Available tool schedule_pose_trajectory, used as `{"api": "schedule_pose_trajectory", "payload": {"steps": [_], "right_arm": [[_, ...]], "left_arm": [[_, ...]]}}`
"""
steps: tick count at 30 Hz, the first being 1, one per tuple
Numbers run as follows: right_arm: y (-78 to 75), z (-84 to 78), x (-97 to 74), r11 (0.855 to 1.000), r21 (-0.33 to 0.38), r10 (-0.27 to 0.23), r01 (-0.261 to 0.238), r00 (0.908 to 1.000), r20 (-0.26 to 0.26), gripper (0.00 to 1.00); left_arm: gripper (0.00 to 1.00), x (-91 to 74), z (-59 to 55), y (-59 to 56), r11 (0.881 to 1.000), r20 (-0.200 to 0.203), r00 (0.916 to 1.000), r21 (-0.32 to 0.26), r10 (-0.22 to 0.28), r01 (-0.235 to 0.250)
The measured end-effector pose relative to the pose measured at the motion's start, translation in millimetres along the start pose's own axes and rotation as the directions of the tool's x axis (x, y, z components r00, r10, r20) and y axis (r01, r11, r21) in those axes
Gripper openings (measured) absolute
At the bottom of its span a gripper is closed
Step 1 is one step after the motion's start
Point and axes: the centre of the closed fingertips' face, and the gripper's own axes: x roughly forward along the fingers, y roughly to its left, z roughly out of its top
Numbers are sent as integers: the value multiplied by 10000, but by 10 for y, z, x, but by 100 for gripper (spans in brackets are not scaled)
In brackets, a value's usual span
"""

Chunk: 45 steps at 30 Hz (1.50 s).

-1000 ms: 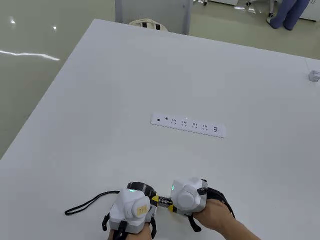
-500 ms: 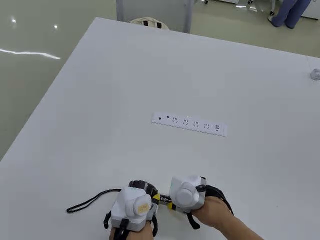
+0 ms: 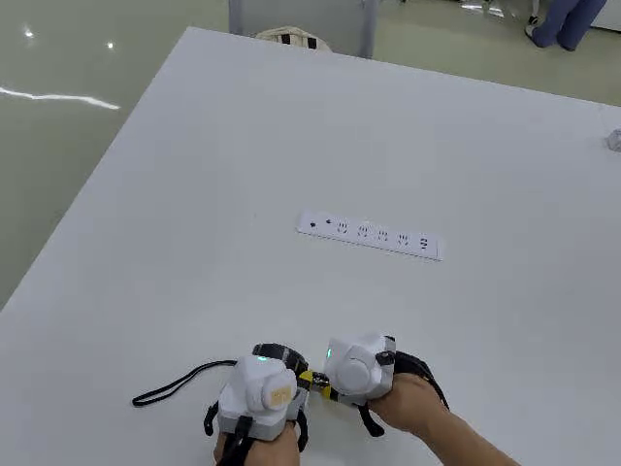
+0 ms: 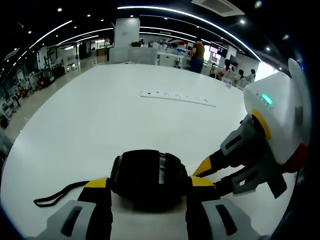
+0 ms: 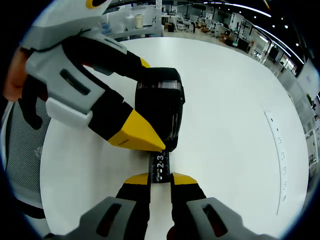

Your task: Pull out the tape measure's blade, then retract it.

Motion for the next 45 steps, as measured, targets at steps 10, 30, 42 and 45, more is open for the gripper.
{"api": "schedule_pose_trajectory", "payload": {"steps": [10, 30, 42, 45], "right_arm": [[2, 30, 17, 10000, -54, 33, -33, 10000, 3, 15], [0, 73, 35, 10000, -48, 69, -69, 10000, 22, 15], [-2, 96, 45, 9999, -65, 128, -128, 9999, -4, 15], [-3, 104, 49, 9998, -105, 140, -140, 9999, 6, 15]], "left_arm": [[56, 3, 2, 0, 10000, -19, 10000, 14, -1, 1], [56, 2, -7, 0, 10000, -23, 10000, -16, 15, -16], [55, 6, -2, 1, 10000, -38, 10000, -60, 10, -10], [55, 11, -6, 3, 10000, -36, 10000, -70, 15, -15]]}}
